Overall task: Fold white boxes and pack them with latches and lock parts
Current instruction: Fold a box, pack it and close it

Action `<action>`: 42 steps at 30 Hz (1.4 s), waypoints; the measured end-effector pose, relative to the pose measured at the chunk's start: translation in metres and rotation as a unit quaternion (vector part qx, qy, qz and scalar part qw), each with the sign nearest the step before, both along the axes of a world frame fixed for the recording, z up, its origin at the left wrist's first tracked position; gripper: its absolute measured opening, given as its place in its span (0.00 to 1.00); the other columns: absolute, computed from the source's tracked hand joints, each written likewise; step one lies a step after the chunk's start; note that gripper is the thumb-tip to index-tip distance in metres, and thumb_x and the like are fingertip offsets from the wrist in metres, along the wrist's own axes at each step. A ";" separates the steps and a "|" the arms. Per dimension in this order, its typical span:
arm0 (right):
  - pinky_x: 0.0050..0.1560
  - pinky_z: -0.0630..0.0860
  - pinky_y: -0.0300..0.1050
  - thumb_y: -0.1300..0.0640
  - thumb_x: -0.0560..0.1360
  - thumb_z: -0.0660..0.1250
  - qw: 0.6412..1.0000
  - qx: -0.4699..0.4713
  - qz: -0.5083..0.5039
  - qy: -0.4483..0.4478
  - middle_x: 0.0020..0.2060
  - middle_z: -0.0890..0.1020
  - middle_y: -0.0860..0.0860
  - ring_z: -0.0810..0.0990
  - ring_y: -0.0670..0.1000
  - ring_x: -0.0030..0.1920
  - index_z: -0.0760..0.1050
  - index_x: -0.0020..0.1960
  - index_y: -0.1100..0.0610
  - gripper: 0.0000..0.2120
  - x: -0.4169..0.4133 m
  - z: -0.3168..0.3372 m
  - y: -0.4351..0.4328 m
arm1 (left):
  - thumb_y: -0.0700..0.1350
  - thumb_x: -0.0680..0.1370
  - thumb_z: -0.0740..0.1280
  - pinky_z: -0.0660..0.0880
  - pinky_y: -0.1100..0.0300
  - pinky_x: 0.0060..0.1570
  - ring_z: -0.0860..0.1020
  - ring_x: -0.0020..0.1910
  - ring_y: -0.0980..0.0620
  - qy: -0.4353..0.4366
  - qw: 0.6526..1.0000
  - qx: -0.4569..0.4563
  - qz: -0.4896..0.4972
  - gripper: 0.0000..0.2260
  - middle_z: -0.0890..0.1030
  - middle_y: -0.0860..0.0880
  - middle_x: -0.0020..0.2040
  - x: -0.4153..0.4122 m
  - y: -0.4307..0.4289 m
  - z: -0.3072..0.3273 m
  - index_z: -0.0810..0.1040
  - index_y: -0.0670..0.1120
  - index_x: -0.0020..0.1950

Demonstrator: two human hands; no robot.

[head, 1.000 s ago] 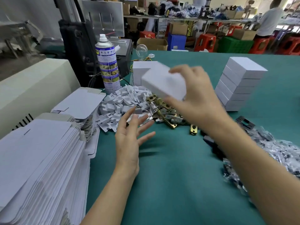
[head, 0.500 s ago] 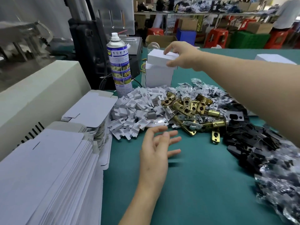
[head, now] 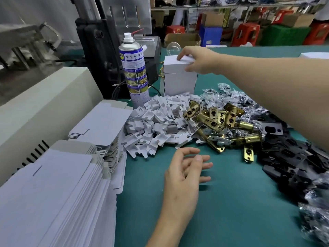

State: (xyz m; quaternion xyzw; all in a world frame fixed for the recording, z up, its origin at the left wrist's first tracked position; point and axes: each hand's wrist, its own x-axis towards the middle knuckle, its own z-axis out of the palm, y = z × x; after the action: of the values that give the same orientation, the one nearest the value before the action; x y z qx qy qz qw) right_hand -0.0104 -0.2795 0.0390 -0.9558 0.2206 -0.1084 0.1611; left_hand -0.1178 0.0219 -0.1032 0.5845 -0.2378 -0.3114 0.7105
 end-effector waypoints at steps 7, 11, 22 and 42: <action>0.70 0.70 0.54 0.62 0.77 0.66 0.983 -0.114 -0.023 -0.144 0.66 0.74 0.57 0.72 0.58 0.68 0.75 0.67 0.57 0.18 -0.009 -0.006 0.030 | 0.43 0.86 0.66 0.85 0.54 0.47 0.87 0.52 0.52 -0.025 0.999 0.023 -0.002 0.03 0.88 0.51 0.50 0.001 0.000 -0.002 0.79 0.49 0.58; 0.60 0.73 0.52 0.58 0.76 0.69 0.940 -0.205 0.210 -0.176 0.58 0.79 0.57 0.76 0.58 0.60 0.79 0.61 0.59 0.14 -0.020 -0.018 0.111 | 0.43 0.84 0.68 0.85 0.52 0.45 0.87 0.52 0.52 -0.026 0.999 0.030 0.003 0.02 0.88 0.50 0.50 0.002 0.000 -0.003 0.79 0.49 0.56; 0.45 0.73 0.46 0.62 0.80 0.57 0.897 -0.327 0.298 0.007 0.61 0.82 0.44 0.81 0.53 0.57 0.73 0.69 0.46 0.21 -0.010 -0.063 0.234 | 0.41 0.69 0.59 0.76 0.68 0.36 0.78 0.32 0.62 -0.099 0.994 0.042 -0.032 0.08 0.80 0.54 0.35 0.004 0.003 0.004 0.76 0.43 0.43; 0.32 0.75 0.50 0.67 0.75 0.70 0.906 -0.224 0.123 -0.338 0.40 0.84 0.51 0.80 0.56 0.37 0.84 0.52 0.58 0.09 -0.059 -0.050 0.235 | 0.46 0.72 0.59 0.79 0.66 0.36 0.84 0.37 0.56 -0.120 0.990 0.068 0.014 0.14 0.86 0.50 0.45 0.008 0.007 0.007 0.80 0.47 0.52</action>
State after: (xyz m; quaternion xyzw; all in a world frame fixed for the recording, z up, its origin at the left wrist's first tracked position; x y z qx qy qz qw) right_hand -0.0697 -0.0443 -0.0115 -0.8922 0.0032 -0.4512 0.0199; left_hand -0.1094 0.0285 -0.0961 0.6681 -0.2908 -0.2444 0.6398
